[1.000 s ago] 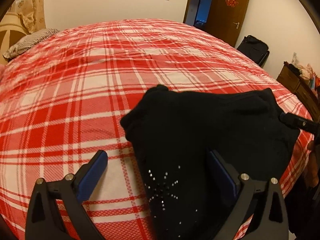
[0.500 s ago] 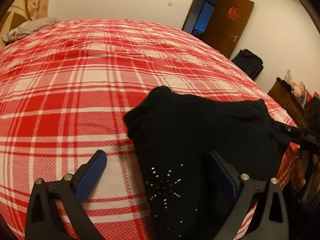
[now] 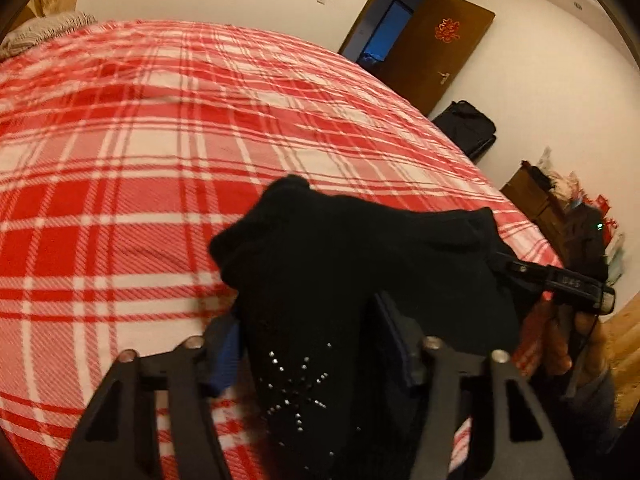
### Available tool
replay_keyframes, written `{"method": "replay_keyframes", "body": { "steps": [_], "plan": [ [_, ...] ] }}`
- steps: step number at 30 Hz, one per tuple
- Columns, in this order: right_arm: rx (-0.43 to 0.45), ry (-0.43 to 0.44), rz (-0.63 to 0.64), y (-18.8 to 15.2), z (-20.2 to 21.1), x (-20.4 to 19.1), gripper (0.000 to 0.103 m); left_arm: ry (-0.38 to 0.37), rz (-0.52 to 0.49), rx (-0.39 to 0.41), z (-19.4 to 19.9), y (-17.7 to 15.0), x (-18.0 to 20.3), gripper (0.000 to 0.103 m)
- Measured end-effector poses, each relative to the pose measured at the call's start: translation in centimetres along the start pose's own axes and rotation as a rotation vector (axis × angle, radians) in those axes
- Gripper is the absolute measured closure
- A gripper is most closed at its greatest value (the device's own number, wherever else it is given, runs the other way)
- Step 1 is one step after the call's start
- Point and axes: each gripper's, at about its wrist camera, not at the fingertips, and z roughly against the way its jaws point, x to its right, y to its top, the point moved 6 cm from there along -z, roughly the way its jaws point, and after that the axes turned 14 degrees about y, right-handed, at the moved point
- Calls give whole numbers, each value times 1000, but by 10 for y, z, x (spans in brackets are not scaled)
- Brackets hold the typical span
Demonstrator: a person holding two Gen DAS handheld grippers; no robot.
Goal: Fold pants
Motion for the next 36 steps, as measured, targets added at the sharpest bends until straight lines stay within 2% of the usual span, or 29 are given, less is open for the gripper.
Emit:
{"method": "replay_keyframes", "body": {
  "steps": [1, 4, 6, 9, 12, 22, 26, 36],
  "plan": [
    [3, 15, -9, 0, 0, 2, 66, -1, -2, 2, -1, -1, 0, 43],
    [10, 43, -26, -1, -1, 2, 72, 3, -12, 14, -1, -1, 2, 51],
    [25, 57, -18, -1, 2, -5, 74, -11, -15, 20, 2, -1, 3, 67],
    [45, 77, -7, -1, 7, -14, 75, -27, -5, 30, 5, 0, -1, 82],
    [60, 83, 27, 1, 12, -27, 75, -30, -8, 42, 10, 0, -2, 87],
    [36, 105, 126, 16, 14, -69, 76, 17, -2, 133, 44, 14, -10, 89],
    [10, 119, 163, 27, -4, -86, 76, 59, 5, 162, 60, 22, -26, 89],
    [-83, 198, 265, 50, -79, -147, 76, 245, 39, 206, 85, 28, -87, 89]
  ]
}}
